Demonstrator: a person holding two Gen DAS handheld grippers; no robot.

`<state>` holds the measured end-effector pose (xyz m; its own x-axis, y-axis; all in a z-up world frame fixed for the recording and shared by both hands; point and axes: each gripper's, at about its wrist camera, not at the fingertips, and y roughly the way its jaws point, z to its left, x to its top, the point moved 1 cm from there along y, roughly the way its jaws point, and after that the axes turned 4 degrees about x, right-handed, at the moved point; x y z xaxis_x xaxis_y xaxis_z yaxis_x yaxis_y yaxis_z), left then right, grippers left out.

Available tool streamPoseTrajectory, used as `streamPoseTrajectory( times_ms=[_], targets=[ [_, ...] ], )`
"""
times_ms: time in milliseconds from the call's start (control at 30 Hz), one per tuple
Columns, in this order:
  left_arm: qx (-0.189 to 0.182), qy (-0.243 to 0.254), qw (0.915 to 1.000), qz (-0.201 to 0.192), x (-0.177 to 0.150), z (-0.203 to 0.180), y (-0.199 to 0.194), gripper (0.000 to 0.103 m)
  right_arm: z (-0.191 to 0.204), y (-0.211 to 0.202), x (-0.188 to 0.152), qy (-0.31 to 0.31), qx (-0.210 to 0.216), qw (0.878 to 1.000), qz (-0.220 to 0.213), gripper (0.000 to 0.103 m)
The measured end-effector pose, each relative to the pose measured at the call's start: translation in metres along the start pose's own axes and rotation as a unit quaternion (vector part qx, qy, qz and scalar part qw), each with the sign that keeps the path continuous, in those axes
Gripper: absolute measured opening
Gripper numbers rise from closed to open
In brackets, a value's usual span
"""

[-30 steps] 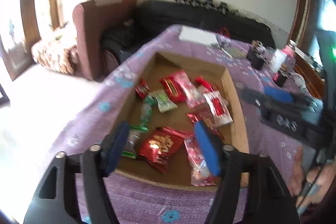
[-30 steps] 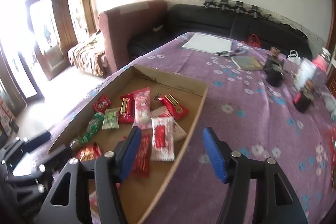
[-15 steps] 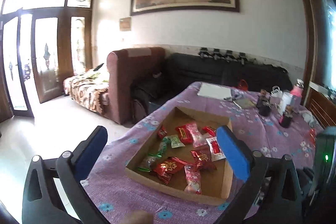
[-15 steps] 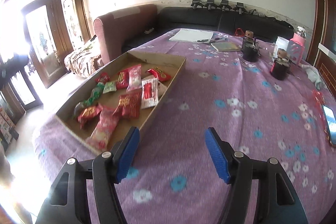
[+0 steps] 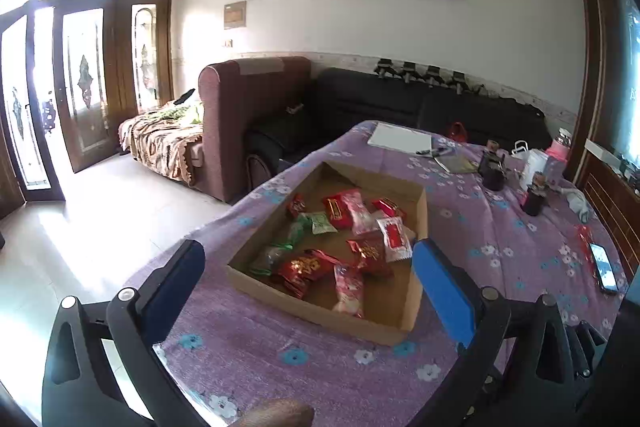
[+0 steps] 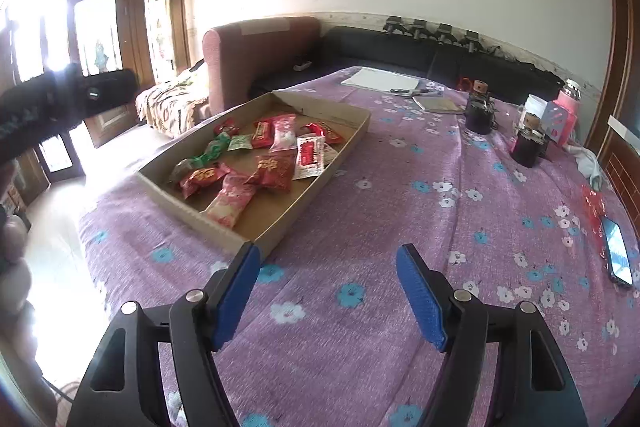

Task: Organize snacks

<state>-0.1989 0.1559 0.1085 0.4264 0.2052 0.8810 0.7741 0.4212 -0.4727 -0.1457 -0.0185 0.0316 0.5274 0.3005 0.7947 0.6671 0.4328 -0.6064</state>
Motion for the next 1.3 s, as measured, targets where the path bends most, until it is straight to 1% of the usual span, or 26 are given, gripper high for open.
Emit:
streamPoseTrajectory(
  times_ms=[100, 267, 700, 1300],
  targets=[
    [-0.010, 0.013, 0.9998, 0.013, -0.004, -0.006, 0.002, 0.103, 0.002, -0.001, 0.000, -0.006, -0.001, 1.000, 0.000, 0.076],
    [-0.015, 0.026, 0.9992, 0.025, -0.008, -0.012, 0.011, 0.103, 0.003, 0.004, -0.001, -0.007, -0.001, 1.000, 0.008, 0.076],
    [-0.022, 0.016, 0.9973, 0.069, -0.016, -0.004, 0.043, 0.103, 0.007, 0.038, 0.000, -0.011, 0.005, 0.999, 0.042, 0.076],
    [-0.033, -0.005, 0.9935, 0.109, -0.020, 0.012, 0.068, 0.103, 0.024, 0.062, 0.007, -0.030, 0.009, 0.997, 0.066, 0.076]
  ],
)
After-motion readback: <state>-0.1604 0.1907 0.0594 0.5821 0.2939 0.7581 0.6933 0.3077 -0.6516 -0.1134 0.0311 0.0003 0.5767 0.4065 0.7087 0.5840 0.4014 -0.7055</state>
